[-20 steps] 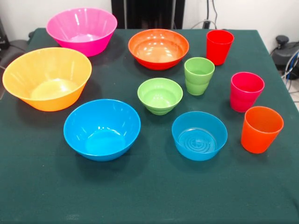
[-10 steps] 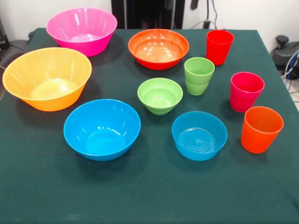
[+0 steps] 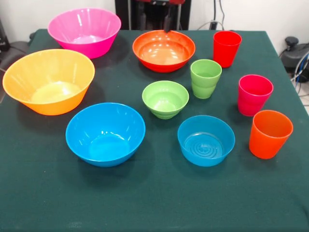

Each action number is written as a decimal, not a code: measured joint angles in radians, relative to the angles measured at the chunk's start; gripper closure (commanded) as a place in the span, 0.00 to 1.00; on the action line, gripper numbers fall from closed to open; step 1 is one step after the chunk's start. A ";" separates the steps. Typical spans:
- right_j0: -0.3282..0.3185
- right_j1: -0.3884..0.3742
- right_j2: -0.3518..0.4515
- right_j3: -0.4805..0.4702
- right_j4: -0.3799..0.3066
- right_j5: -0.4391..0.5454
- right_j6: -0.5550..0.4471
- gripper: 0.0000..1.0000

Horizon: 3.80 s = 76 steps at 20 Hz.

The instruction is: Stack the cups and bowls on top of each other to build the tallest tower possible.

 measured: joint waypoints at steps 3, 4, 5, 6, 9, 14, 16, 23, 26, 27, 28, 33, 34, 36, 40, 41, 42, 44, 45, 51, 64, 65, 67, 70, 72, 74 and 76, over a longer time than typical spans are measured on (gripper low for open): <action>-0.017 0.037 0.000 -0.034 -0.013 0.000 0.000 0.00; -0.023 0.052 0.000 -0.047 -0.020 0.000 0.000 0.00; -0.027 0.061 0.000 -0.056 -0.025 0.000 0.000 0.00; -0.034 0.074 0.001 -0.069 -0.033 0.000 0.000 0.00; -0.051 0.101 0.007 -0.096 -0.051 0.000 0.000 0.00; -0.086 0.137 0.039 -0.138 -0.079 0.000 0.000 0.00; -0.099 0.149 0.054 -0.155 -0.088 0.000 0.000 0.00; -0.137 0.178 0.106 -0.197 -0.113 0.000 0.000 0.00; -0.149 0.189 0.128 -0.216 -0.115 0.000 0.000 0.00; -0.151 0.191 0.133 -0.220 -0.116 0.000 0.000 0.00; -0.154 0.193 0.140 -0.226 -0.119 0.000 0.000 0.00; -0.163 0.193 0.168 -0.249 -0.135 0.000 0.000 0.00; -0.163 0.193 0.173 -0.256 -0.139 0.000 0.000 0.00; -0.164 0.193 0.183 -0.270 -0.147 0.000 0.000 0.00; -0.166 0.193 0.197 -0.288 -0.158 0.000 0.000 0.00; -0.168 0.193 0.202 -0.291 -0.160 0.000 0.000 0.00; -0.169 0.193 0.208 -0.294 -0.162 0.000 0.000 0.00; -0.172 0.194 0.220 -0.297 -0.165 0.000 0.000 0.00; -0.173 0.194 0.230 -0.302 -0.169 0.000 0.000 0.00; -0.173 0.204 0.246 -0.318 -0.171 -0.001 0.000 0.00; -0.181 0.266 0.258 -0.353 -0.199 -0.014 0.000 0.00; -0.184 0.272 0.259 -0.356 -0.206 -0.015 0.000 0.00; -0.190 0.281 0.262 -0.361 -0.216 -0.014 0.000 0.00; -0.199 0.292 0.266 -0.369 -0.230 -0.014 0.000 0.00; -0.207 0.300 0.270 -0.375 -0.240 -0.015 0.000 0.00; -0.214 0.307 0.274 -0.381 -0.248 -0.015 0.000 0.00; -0.221 0.313 0.279 -0.385 -0.258 -0.015 0.000 0.00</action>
